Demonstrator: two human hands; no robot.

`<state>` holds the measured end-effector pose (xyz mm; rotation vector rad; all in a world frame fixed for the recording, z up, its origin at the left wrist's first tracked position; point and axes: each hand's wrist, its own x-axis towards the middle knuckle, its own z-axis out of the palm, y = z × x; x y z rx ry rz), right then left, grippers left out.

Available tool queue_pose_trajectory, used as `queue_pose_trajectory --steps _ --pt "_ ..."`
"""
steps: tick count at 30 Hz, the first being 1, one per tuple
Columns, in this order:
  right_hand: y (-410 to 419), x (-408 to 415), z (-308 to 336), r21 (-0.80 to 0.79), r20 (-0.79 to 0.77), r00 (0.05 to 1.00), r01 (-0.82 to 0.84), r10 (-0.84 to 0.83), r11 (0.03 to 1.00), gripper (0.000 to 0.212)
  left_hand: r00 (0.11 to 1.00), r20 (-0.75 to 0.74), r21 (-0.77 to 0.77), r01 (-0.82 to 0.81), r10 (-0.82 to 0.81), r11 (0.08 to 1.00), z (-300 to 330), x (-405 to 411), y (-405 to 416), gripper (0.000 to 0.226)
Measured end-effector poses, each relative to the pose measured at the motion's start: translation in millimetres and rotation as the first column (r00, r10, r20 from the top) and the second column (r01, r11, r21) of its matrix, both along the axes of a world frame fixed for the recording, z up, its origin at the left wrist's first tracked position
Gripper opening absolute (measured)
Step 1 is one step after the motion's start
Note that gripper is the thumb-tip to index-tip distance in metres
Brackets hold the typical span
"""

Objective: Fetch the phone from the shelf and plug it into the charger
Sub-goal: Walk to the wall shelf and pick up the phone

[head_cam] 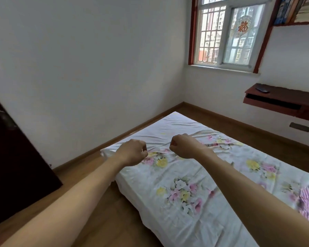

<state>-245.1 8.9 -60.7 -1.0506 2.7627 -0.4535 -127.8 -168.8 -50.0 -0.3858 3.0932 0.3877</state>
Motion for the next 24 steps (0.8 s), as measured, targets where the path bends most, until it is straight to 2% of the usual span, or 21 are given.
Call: queue_pose_trajectory --steps 11,18,24 --pt "-224 -19 -5 -0.052 -0.057 0.979 -0.200 0.197 0.978 0.031 0.975 0.000 0.057 -0.221 0.222 0.974 -12 8 -213 0.022" --pt "-358 -16 -11 -0.050 -0.080 0.974 -0.217 0.212 0.975 0.024 0.964 0.030 0.012 -0.265 0.264 0.964 -19 12 -339 0.017" --pt "-447 -50 -20 0.048 -0.069 0.976 -0.202 0.205 0.978 0.027 0.951 0.091 -0.061 -0.292 0.297 0.954 -27 -9 -423 0.021"
